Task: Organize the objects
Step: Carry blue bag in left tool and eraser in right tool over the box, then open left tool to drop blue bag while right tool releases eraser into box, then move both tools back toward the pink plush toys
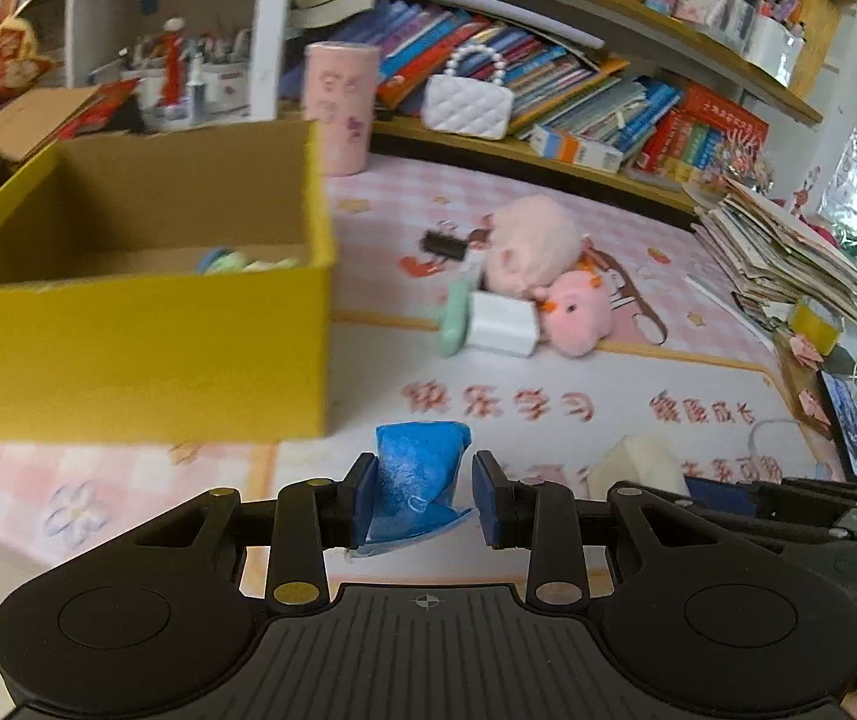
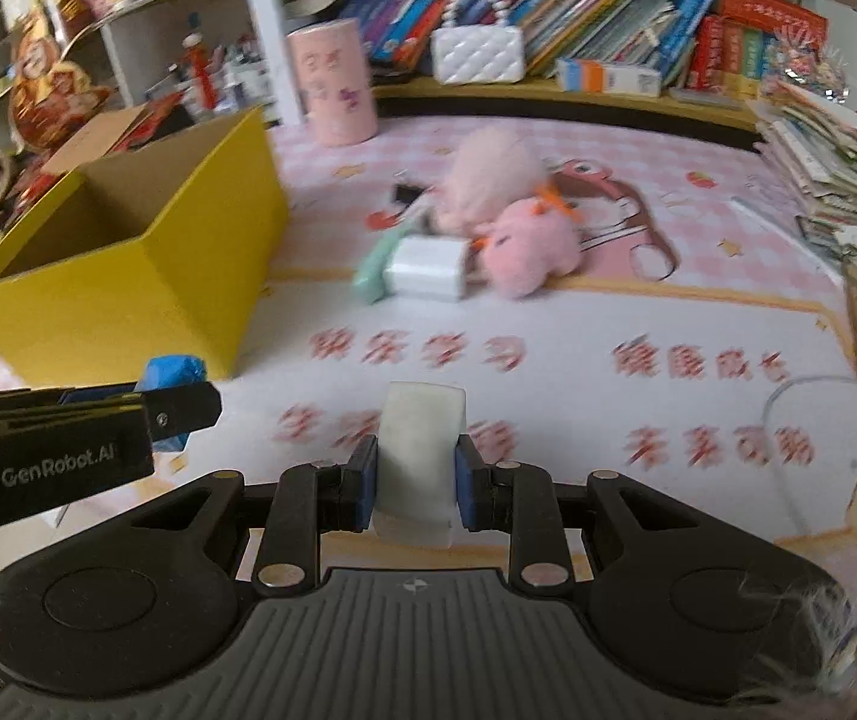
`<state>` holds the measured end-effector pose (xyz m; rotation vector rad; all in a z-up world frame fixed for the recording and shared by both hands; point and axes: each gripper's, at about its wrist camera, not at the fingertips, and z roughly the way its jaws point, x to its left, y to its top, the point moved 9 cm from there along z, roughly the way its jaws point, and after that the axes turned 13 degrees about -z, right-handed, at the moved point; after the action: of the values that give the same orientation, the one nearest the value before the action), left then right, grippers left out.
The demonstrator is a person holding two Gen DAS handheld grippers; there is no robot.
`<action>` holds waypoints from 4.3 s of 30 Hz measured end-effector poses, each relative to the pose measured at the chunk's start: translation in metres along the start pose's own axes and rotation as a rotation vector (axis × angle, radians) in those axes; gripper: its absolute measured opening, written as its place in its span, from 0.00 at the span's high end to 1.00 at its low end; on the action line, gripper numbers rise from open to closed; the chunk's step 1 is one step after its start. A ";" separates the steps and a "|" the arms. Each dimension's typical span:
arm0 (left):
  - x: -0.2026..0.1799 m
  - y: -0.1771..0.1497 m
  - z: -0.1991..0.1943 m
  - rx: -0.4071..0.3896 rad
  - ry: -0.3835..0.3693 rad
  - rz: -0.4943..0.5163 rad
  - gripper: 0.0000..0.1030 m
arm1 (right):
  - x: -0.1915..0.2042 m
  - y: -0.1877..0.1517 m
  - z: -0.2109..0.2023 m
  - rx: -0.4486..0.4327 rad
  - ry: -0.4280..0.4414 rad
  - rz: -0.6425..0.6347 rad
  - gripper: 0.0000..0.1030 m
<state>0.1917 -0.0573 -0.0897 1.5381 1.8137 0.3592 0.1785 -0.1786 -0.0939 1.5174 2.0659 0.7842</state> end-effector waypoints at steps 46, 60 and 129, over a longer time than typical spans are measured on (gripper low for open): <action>0.153 0.086 -0.149 -0.352 0.007 -0.069 0.69 | 0.176 0.094 -0.049 -0.301 -0.015 -0.161 0.77; 0.138 0.167 -0.058 -0.353 0.081 -0.046 0.69 | 0.143 0.200 0.038 -0.321 -0.006 -0.275 0.77; 0.182 0.001 -0.124 -0.191 0.236 -0.037 0.06 | 0.179 -0.007 -0.024 -0.089 -0.130 -0.162 0.47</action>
<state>0.1040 0.1434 -0.0637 1.3739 1.9215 0.7004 0.1060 -0.0128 -0.0858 1.2997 2.0014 0.6880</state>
